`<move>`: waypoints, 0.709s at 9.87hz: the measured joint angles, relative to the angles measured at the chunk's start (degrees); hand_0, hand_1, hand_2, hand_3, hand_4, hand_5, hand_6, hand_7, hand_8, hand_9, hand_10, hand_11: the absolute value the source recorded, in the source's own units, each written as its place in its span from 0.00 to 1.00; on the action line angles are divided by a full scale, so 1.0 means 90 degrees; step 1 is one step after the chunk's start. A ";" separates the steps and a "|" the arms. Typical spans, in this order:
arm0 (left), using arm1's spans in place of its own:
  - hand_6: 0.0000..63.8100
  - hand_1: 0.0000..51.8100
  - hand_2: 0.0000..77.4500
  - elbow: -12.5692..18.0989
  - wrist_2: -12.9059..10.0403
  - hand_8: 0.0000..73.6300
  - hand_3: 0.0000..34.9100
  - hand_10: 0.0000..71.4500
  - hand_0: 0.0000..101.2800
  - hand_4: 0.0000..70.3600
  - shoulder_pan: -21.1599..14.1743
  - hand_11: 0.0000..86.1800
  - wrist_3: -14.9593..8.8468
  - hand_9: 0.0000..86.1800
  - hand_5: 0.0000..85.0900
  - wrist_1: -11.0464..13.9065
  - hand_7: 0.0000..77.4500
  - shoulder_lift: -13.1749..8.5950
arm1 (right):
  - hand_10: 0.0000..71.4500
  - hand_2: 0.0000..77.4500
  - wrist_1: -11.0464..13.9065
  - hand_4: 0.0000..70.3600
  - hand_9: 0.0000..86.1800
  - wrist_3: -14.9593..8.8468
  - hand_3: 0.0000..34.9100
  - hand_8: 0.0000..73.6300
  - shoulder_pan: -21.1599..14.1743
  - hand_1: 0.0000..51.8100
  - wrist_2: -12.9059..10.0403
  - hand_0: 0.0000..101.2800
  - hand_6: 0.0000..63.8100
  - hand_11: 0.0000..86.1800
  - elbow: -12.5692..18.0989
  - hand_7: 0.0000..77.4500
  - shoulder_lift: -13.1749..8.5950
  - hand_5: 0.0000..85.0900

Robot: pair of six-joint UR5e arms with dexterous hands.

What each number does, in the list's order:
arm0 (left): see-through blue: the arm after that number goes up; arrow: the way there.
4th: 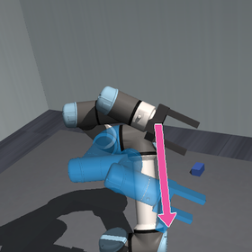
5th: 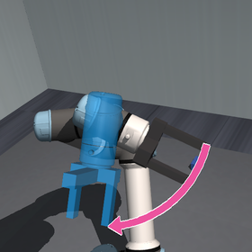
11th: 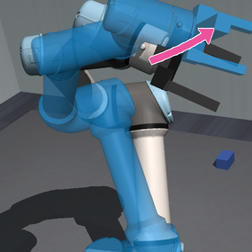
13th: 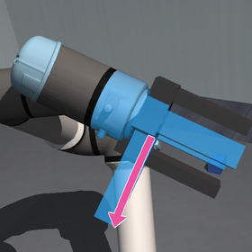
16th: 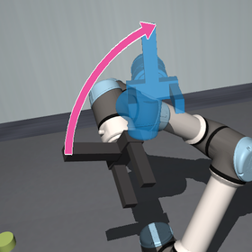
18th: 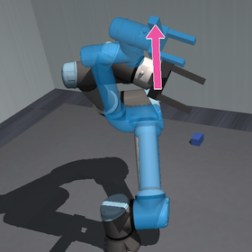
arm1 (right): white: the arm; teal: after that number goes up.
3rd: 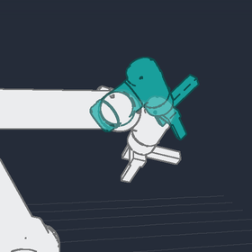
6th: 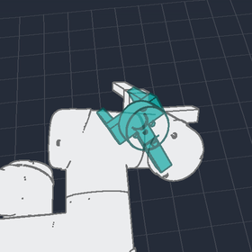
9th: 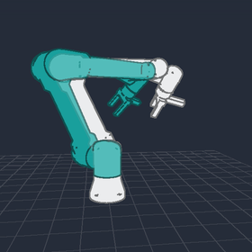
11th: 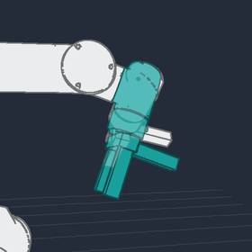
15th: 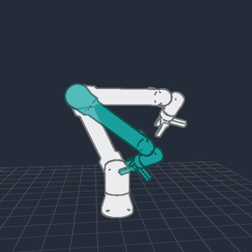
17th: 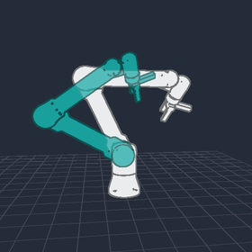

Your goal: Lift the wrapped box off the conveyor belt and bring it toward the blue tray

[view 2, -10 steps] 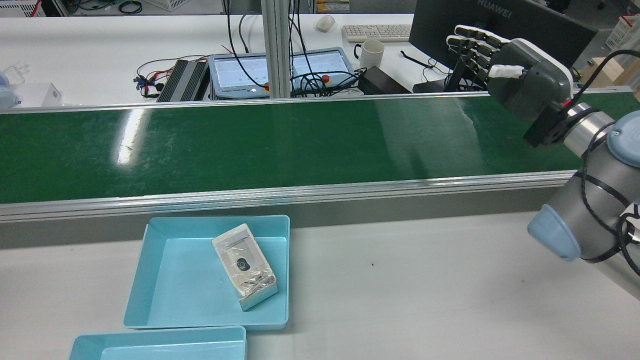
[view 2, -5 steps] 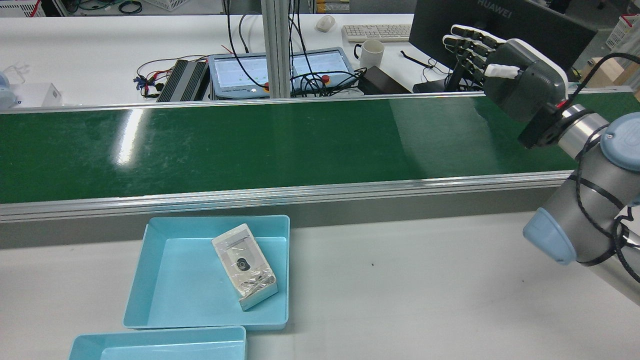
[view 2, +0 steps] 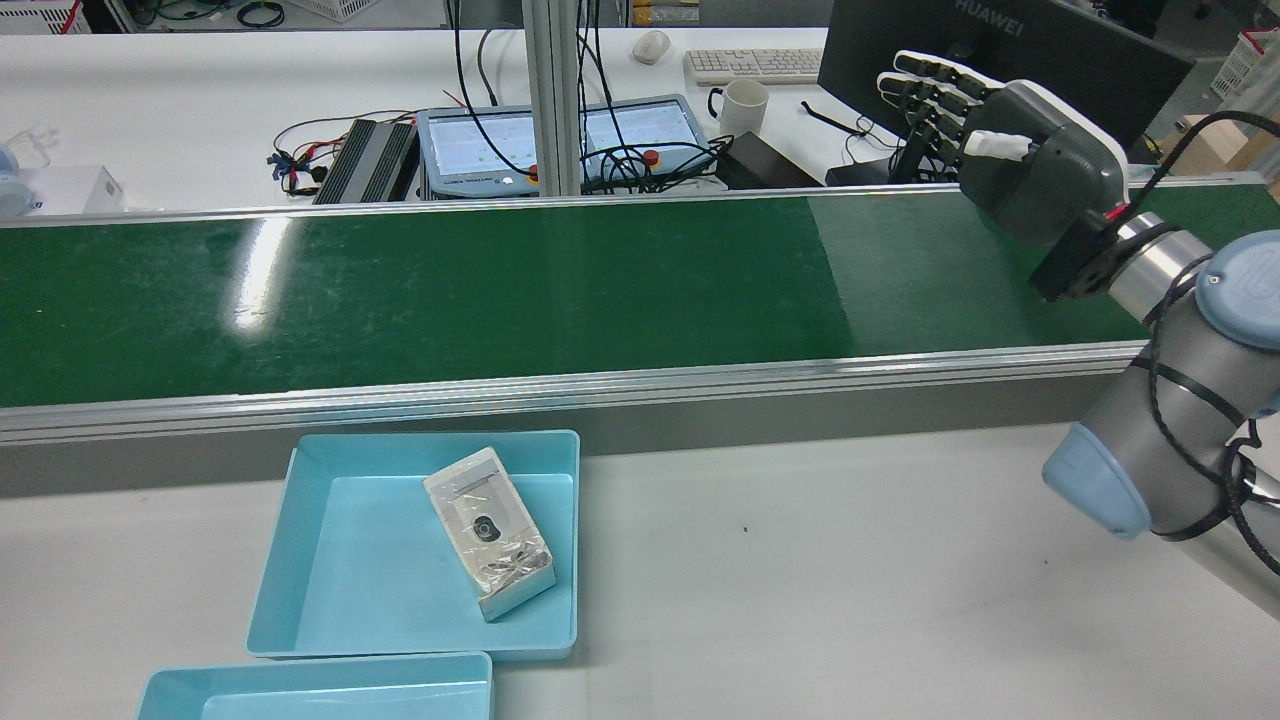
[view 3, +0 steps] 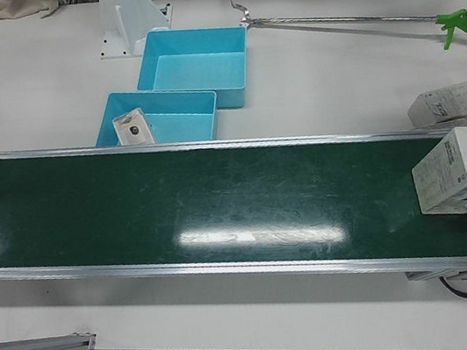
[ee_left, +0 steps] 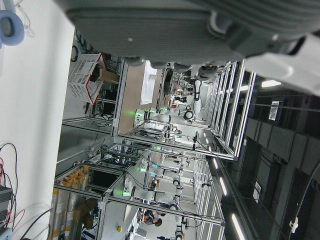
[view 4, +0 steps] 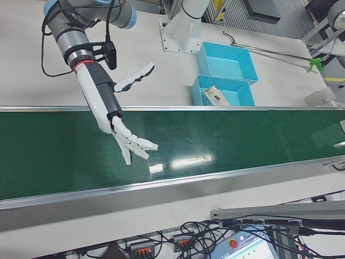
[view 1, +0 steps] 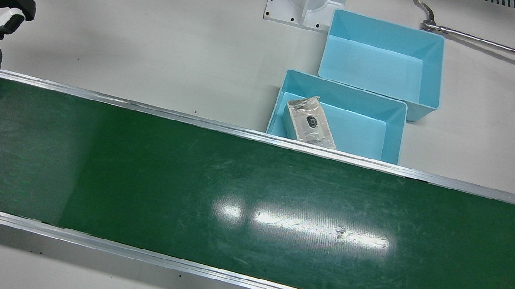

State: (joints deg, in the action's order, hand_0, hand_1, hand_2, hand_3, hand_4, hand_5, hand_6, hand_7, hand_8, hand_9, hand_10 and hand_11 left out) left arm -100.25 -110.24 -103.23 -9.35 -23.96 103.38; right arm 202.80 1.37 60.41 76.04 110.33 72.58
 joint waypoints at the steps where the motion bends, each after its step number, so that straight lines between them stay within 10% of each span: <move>1: 0.01 0.00 0.01 0.0000 0.0000 0.01 0.00 0.00 0.00 0.00 0.0000 0.01 0.0000 0.01 0.01 0.0000 0.01 0.0000 | 0.01 0.02 0.0033 0.16 0.15 -0.0002 0.00 0.16 -0.0006 0.15 0.0001 0.43 0.14 0.02 0.0091 0.30 0.0007 0.23; 7: 0.01 0.00 0.01 0.0000 0.0000 0.01 0.00 0.01 0.00 0.00 0.0000 0.01 0.0000 0.01 0.01 0.0000 0.01 0.0000 | 0.01 0.06 0.0092 0.15 0.15 -0.0021 0.00 0.16 -0.0319 0.15 -0.0539 0.45 0.15 0.02 0.0226 0.31 -0.0272 0.23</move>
State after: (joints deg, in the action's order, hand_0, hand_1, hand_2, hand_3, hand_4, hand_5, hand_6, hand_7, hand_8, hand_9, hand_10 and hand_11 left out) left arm -100.25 -110.24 -103.23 -9.35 -23.96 103.37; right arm 203.62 1.18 57.53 71.20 112.36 70.13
